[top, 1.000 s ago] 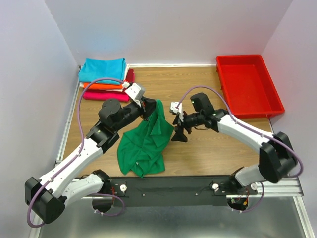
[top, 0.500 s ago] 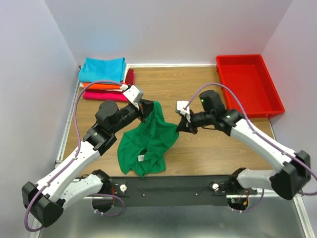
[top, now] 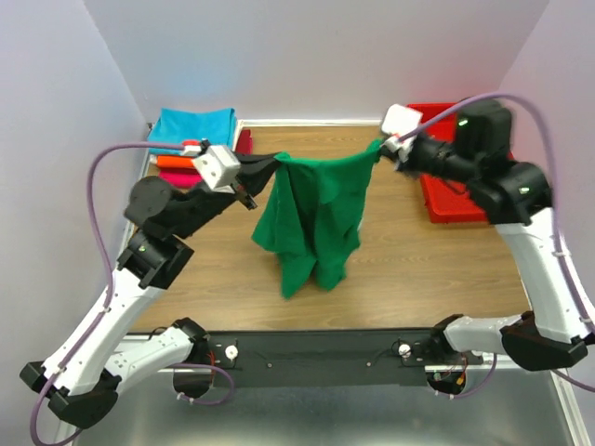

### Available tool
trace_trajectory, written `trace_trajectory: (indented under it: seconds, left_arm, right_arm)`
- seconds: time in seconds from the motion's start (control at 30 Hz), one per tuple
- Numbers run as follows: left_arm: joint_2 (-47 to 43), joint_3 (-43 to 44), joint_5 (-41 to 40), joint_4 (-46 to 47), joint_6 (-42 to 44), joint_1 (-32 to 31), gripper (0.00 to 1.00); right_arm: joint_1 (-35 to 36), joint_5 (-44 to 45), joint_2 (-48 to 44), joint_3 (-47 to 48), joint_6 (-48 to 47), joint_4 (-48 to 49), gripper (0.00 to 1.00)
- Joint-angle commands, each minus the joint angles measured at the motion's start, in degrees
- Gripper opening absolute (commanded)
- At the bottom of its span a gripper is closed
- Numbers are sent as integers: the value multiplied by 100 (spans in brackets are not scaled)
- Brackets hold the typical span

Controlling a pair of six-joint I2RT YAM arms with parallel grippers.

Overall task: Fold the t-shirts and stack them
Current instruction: Flatten the tshirt out

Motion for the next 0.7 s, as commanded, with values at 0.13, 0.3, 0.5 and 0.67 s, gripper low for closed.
trace_trajectory:
  seconds: [0.13,0.3,0.5,0.67]
  left_arm:
    - [-172,1281,1882,371,-484,-97,0]
    - [-49,1483,2585,907,-1268,-281,0]
    - [101,1441,2499,1074,-1200,-405,0]
    - [118,256,1304,1267,-855,-282,0]
  right_arm:
    - [-1217,-1870,-463,2333,33,-901,0]
    - [-1438,-2443,-561,2835,253,-1148,0]
    - [-1464,-1382,-359,3003,727,-833,0]
    - [-1464,-106,98,1908,1175,194,0]
